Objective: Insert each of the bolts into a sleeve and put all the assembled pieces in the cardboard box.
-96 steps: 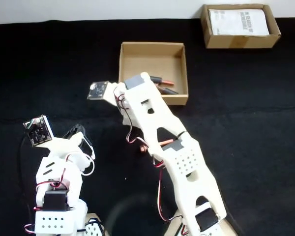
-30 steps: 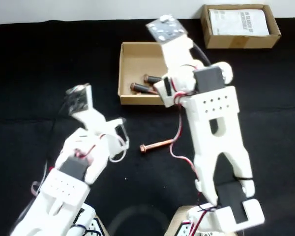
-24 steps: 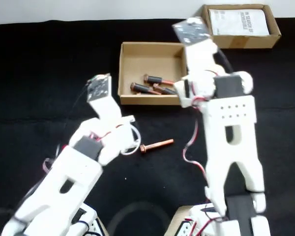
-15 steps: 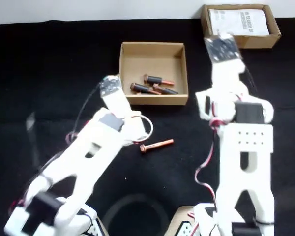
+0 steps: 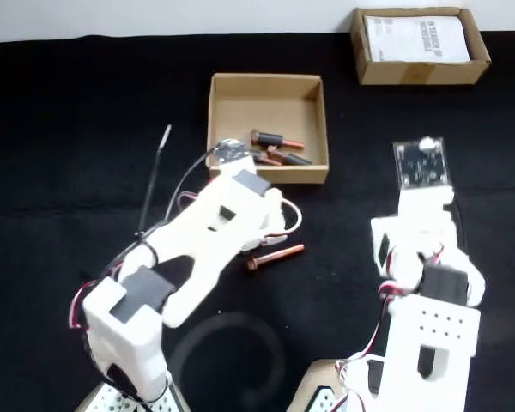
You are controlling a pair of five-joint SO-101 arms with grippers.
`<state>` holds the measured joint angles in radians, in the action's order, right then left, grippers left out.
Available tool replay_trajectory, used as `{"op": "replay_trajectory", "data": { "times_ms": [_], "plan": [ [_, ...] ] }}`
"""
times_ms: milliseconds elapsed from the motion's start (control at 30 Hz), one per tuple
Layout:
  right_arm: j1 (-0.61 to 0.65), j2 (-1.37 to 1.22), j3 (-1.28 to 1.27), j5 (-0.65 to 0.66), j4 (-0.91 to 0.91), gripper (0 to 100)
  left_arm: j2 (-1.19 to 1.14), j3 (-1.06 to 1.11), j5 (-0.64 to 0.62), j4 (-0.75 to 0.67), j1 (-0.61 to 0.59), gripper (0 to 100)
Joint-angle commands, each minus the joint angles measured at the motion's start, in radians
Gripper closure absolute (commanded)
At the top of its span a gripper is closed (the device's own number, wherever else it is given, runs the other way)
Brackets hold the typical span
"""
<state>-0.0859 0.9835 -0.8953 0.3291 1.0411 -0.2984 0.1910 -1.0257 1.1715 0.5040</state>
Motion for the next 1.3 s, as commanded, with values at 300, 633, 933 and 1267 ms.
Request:
{"op": "replay_trajectory", "data": {
  "times_ms": [300,633,933,1267],
  "plan": [
    [-0.01,0.24,-0.186,0.015,-0.019,99.2,-0.001,-0.305,0.064,0.23,0.128,85],
    [-0.01,0.251,-0.183,0.014,-0.019,99.2,-0.015,-0.203,0.069,0.387,0.104,99],
    [-0.008,0.251,-0.176,0.012,-0.021,99.2,-0.013,-0.097,0.069,0.238,0.128,99],
    [-0.01,0.252,-0.174,0.014,-0.019,99.2,-0.015,0.077,0.069,-0.083,0.09,99]
  ]
}}
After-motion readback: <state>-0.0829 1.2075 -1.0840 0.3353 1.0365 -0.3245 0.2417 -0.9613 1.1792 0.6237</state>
